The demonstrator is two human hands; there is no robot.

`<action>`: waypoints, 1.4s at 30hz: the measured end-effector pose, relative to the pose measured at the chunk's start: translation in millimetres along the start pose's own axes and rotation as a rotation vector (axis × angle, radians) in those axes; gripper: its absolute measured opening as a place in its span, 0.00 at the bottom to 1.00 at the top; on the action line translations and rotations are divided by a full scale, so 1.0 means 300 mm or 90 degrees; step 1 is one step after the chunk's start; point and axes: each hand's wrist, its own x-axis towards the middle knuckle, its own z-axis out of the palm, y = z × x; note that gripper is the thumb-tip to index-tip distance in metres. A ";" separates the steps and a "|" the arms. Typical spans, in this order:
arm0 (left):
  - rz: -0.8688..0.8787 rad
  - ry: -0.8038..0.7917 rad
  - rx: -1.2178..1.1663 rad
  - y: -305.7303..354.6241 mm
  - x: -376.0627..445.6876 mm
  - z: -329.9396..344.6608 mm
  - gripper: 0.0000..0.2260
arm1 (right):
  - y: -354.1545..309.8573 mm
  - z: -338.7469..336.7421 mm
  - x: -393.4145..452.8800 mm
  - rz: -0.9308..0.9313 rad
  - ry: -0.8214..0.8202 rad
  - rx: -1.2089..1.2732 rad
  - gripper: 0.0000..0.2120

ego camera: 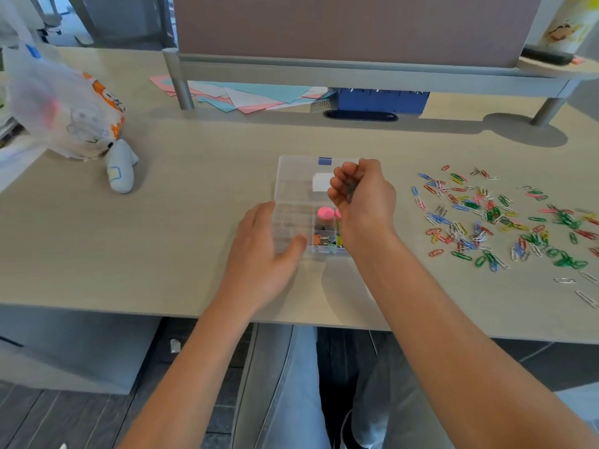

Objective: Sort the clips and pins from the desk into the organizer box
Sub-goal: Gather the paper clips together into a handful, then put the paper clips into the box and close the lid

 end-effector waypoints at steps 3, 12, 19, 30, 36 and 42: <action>0.024 -0.049 0.073 -0.017 -0.005 0.005 0.31 | 0.018 0.009 -0.005 -0.027 0.005 -0.059 0.17; 0.058 -0.027 0.187 -0.041 -0.001 0.026 0.40 | 0.036 0.014 -0.015 -0.058 0.016 -0.138 0.16; 0.079 -0.010 0.223 -0.056 0.001 0.038 0.36 | 0.054 0.009 -0.021 -0.090 -0.011 -0.136 0.16; 0.066 -0.006 0.347 -0.009 -0.018 0.051 0.38 | -0.048 -0.134 -0.048 -0.216 -0.031 -0.322 0.14; 0.086 -0.019 0.341 0.152 -0.047 0.124 0.36 | -0.153 -0.392 -0.084 -0.264 0.029 -0.396 0.14; 0.180 -0.056 0.264 0.361 -0.074 0.305 0.35 | -0.268 -0.648 -0.108 -0.280 0.131 -0.482 0.12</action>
